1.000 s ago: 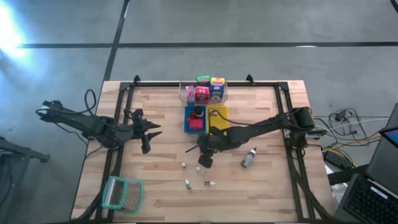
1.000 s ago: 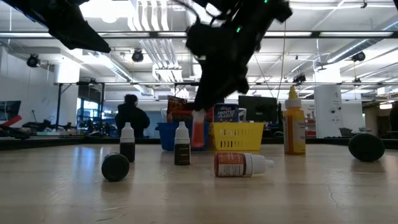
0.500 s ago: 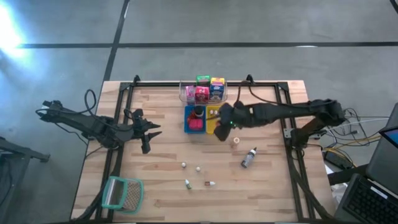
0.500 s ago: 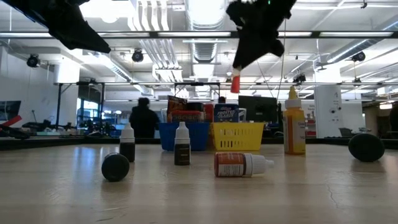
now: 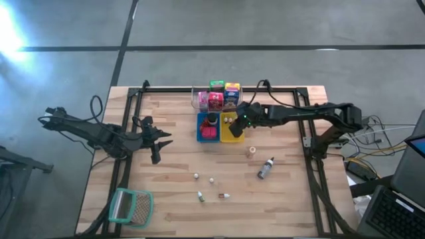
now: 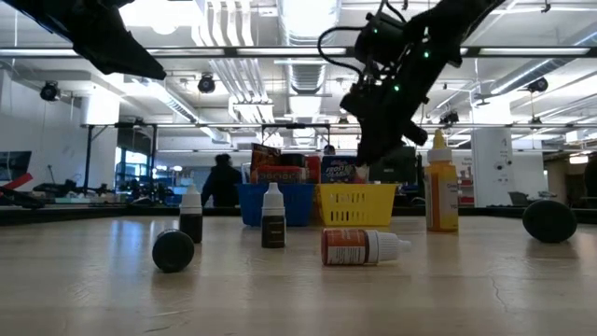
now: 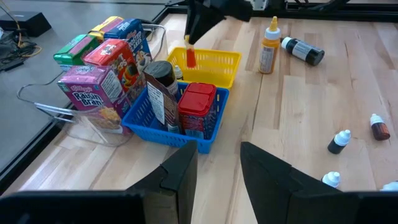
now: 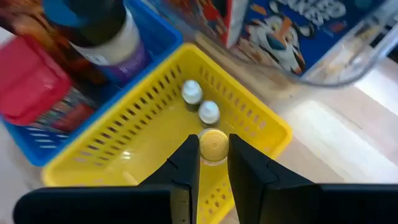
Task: Pick & Place Kitchen Items
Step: Put the small orange food coloring bottle into the yellow bin
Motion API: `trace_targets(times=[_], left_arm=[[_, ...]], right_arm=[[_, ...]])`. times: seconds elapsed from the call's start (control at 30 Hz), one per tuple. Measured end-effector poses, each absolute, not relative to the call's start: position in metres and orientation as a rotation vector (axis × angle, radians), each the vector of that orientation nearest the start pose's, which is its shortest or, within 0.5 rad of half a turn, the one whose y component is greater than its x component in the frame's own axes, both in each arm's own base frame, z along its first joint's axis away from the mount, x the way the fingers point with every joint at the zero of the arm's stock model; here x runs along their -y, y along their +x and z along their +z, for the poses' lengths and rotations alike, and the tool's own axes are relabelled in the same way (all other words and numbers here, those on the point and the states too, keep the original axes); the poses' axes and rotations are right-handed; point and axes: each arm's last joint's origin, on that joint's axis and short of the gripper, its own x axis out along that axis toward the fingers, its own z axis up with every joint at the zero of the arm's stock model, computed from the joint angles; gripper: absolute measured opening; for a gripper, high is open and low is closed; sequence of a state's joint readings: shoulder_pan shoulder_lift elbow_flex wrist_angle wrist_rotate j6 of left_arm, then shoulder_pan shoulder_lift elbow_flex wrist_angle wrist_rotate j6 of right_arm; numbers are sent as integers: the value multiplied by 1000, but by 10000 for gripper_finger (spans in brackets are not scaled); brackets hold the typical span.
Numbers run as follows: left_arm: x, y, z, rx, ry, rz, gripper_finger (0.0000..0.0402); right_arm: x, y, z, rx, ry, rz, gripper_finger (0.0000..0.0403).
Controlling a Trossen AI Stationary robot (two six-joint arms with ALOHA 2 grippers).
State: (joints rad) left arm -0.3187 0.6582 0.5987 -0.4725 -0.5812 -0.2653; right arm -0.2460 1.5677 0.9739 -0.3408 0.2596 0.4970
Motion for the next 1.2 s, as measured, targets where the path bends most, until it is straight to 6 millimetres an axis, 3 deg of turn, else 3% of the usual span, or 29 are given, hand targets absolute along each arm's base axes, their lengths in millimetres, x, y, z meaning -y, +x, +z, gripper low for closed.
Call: trace_targets(times=[0.3, 0.53, 1.0, 1.2], left_arm=[[28, 137, 264, -442, -27, 317, 129], [28, 137, 264, -442, -27, 317, 129], [28, 137, 260, -452, -22, 318, 129], [28, 136, 251, -475, -10, 321, 129]], right_arm=[[97, 306, 185, -808, 429, -718, 56], [104, 320, 171, -873, 408, -722, 57], [107, 323, 172, -897, 389, -753, 65], [108, 323, 172, -889, 392, -758, 96]])
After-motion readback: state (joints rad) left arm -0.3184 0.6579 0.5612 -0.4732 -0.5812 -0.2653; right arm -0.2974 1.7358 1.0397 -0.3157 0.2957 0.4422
